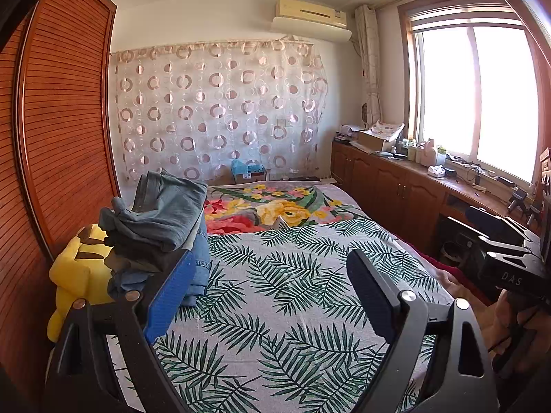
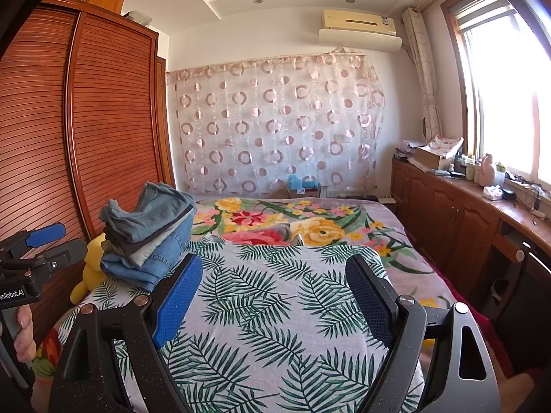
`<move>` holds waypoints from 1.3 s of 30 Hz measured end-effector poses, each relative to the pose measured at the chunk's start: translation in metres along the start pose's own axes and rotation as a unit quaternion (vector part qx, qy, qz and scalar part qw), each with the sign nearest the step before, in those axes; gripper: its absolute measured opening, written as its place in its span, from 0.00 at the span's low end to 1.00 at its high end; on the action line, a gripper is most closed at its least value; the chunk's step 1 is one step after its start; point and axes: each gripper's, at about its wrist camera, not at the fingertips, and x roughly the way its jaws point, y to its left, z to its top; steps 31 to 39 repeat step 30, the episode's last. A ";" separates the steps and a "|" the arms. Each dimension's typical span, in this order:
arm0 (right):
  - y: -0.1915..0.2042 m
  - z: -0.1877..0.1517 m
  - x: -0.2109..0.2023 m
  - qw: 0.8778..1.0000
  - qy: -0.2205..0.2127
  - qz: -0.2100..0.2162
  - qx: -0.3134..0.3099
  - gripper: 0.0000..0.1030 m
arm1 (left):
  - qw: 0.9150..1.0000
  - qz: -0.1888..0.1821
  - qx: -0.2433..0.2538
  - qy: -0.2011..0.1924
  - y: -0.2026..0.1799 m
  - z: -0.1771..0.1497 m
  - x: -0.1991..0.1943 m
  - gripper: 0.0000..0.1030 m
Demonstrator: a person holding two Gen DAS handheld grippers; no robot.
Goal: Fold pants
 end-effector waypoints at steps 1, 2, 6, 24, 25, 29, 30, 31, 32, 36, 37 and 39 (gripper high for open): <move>0.000 0.000 0.000 1.000 0.000 0.000 0.000 0.84 | 1.000 0.000 0.000 0.000 0.000 0.000 0.000 0.87; -0.001 0.001 0.000 1.000 0.000 0.000 0.000 0.84 | 1.000 0.001 0.000 0.000 0.000 0.000 0.000 0.87; -0.001 0.000 0.000 1.000 -0.001 0.000 -0.001 0.84 | 1.000 0.000 0.000 -0.001 0.000 -0.001 0.000 0.87; -0.001 -0.001 0.001 1.000 -0.001 0.000 -0.001 0.84 | 1.000 0.000 0.001 -0.002 0.001 -0.001 -0.001 0.87; -0.001 -0.001 0.001 1.000 -0.001 0.000 -0.001 0.84 | 1.000 0.000 0.001 -0.002 0.001 -0.001 -0.001 0.87; -0.001 -0.001 0.002 1.000 -0.001 -0.001 -0.001 0.84 | 1.000 0.000 0.001 -0.002 0.002 -0.001 -0.001 0.87; -0.001 -0.001 0.001 1.000 -0.002 -0.001 -0.001 0.84 | 1.000 0.000 0.001 -0.002 0.000 -0.001 -0.001 0.87; -0.001 -0.001 0.001 1.000 -0.002 -0.001 -0.001 0.84 | 1.000 0.000 0.001 -0.002 0.000 -0.001 -0.001 0.87; -0.001 -0.001 0.001 1.000 -0.002 -0.001 -0.001 0.84 | 1.000 0.000 0.001 -0.002 0.000 -0.001 -0.001 0.87; -0.001 -0.001 0.001 1.000 -0.002 -0.001 -0.001 0.84 | 1.000 0.000 0.001 -0.002 0.000 -0.001 -0.001 0.87; -0.001 -0.001 0.001 1.000 -0.002 -0.001 -0.001 0.84 | 1.000 0.000 0.001 -0.002 0.000 -0.001 -0.001 0.87; -0.001 -0.001 0.001 1.000 -0.002 -0.001 -0.001 0.84 | 1.000 0.000 0.001 -0.002 0.000 -0.001 -0.001 0.87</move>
